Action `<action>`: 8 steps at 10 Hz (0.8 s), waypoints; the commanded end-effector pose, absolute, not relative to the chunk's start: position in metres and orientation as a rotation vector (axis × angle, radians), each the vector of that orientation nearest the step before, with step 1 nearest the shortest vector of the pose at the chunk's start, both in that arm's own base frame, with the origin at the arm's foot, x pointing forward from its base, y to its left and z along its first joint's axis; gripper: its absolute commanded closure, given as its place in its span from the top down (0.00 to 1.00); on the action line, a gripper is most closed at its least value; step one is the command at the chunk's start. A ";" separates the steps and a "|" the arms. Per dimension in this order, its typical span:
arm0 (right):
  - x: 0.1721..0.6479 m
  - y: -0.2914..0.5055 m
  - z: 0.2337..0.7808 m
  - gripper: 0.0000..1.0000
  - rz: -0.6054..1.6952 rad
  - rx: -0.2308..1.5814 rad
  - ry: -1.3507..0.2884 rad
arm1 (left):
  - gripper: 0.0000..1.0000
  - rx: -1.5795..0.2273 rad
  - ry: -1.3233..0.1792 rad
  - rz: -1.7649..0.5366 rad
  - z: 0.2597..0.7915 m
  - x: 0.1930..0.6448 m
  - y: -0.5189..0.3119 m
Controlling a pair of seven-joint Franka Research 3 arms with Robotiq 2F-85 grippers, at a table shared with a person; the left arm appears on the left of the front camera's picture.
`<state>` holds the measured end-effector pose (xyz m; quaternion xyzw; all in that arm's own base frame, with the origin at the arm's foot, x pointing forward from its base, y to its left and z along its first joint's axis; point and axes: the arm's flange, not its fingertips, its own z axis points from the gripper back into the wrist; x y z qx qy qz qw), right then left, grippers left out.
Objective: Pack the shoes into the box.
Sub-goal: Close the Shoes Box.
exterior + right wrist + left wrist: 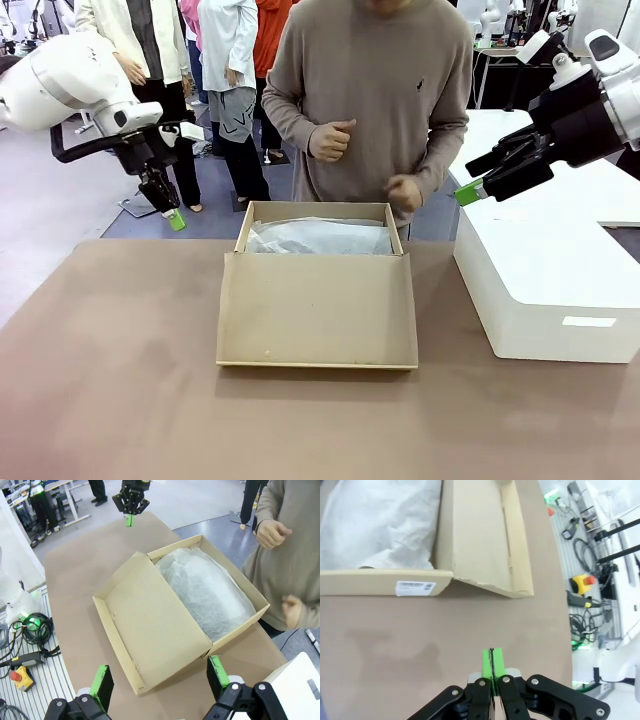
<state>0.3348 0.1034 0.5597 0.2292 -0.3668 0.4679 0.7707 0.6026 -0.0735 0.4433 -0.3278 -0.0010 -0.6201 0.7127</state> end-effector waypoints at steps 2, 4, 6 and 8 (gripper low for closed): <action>0.338 0.103 0.558 1.00 1.035 0.524 -0.818 | 0.00 -0.711 0.026 -1.364 0.439 0.601 -0.074; 0.338 0.103 0.558 1.00 1.035 0.524 -0.818 | 0.00 -0.749 0.020 -1.369 0.436 0.602 -0.072; 0.338 0.103 0.558 1.00 1.035 0.524 -0.818 | 0.00 -0.749 0.020 -1.369 0.436 0.602 -0.072; 0.338 0.103 0.558 1.00 1.035 0.524 -0.818 | 0.00 -0.749 0.020 -1.369 0.436 0.602 -0.072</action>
